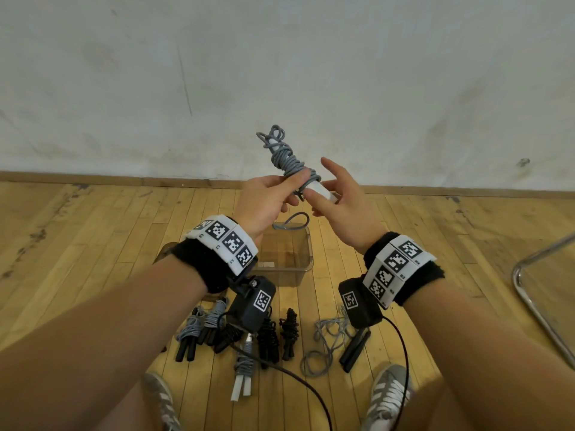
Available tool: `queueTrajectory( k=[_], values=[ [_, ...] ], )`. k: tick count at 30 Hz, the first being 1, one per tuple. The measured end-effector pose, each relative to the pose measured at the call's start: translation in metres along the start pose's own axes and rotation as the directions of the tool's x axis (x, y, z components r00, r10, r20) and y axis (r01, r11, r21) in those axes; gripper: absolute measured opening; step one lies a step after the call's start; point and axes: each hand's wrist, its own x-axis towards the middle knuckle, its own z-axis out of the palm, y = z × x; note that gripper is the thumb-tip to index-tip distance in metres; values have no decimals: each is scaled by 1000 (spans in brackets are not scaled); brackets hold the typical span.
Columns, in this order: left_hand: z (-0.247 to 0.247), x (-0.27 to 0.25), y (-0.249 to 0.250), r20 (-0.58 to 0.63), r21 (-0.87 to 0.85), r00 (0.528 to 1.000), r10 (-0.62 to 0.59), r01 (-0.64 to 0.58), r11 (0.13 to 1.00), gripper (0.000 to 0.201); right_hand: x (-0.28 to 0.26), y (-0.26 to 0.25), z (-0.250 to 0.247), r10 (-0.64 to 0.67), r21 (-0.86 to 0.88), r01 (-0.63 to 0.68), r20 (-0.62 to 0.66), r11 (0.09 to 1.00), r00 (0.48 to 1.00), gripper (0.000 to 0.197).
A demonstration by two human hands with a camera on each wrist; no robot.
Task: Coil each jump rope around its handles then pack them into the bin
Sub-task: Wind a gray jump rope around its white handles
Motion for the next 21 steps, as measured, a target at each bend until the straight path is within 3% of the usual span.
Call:
queueTrajectory(
  k=[3, 7, 9, 16, 21],
  values=[
    [0, 0, 1, 19, -8, 1000, 13, -12, 1000, 33, 0, -4, 1, 74, 122, -75, 13, 990, 997, 74],
    [-1, -1, 3, 71, -27, 997, 12, -10, 1000, 28, -5, -9, 4, 83, 252, -114, 130, 961, 988, 39],
    [0, -2, 4, 81, -35, 996, 24, -22, 999, 26, -6, -9, 3, 51, 256, -85, 136, 963, 989, 31],
    [7, -8, 6, 114, -2, 993, 21, -21, 1000, 17, -1, -3, 3, 40, 201, -43, 18, 979, 999, 38],
    [3, -7, 8, 113, 35, 994, -7, 3, 999, 36, -1, -2, -3, 36, 250, -37, 9, 967, 999, 44]
  ],
)
